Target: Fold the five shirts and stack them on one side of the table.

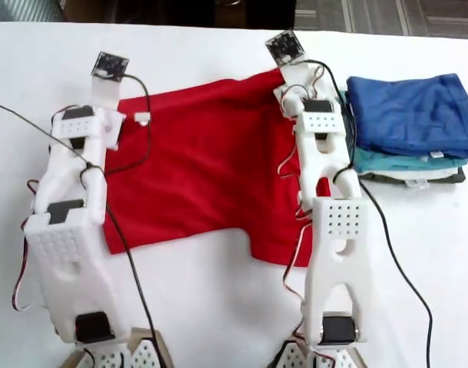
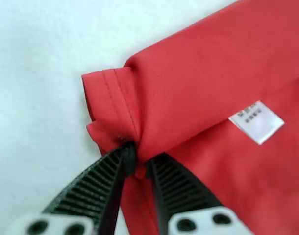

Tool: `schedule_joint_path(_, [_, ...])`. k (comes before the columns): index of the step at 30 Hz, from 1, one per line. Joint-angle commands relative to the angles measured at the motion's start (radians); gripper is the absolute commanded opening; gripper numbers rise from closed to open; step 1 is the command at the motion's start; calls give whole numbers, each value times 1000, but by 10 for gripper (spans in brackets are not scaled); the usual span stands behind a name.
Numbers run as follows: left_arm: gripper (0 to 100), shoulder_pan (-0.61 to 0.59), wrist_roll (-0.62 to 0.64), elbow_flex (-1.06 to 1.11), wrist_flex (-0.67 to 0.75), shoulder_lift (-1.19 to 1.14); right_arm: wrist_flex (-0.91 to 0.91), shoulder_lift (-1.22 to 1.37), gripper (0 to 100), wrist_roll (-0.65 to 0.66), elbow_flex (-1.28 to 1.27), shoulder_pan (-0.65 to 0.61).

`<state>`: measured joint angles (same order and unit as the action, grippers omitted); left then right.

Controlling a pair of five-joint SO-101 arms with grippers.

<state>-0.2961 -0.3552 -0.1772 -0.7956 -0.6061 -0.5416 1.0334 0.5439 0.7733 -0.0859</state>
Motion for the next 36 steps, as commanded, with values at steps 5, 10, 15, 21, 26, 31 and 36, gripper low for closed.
schedule_joint_path(5, [28,-14,0,-277,-324,14,-81,-176,21,8,51,10])
schedule_joint_path(10, [28,-12,-2,-444,-549,12,-295,-312,21,8,51,7])
schedule_joint_path(15, [28,-2,-48,-530,-717,12,-556,-420,21,8,51,2])
schedule_joint_path(21, [28,20,-95,-536,-868,14,-802,-446,21,8,49,-7])
schedule_joint_path(26, [28,18,-95,-536,-945,15,-947,-447,22,9,51,1])
schedule_joint_path(31, [28,23,-95,-490,-965,92,-1067,-470,22,8,43,2])
schedule_joint_path(36, [28,64,-123,-280,-934,261,-1141,-565,22,3,40,1])
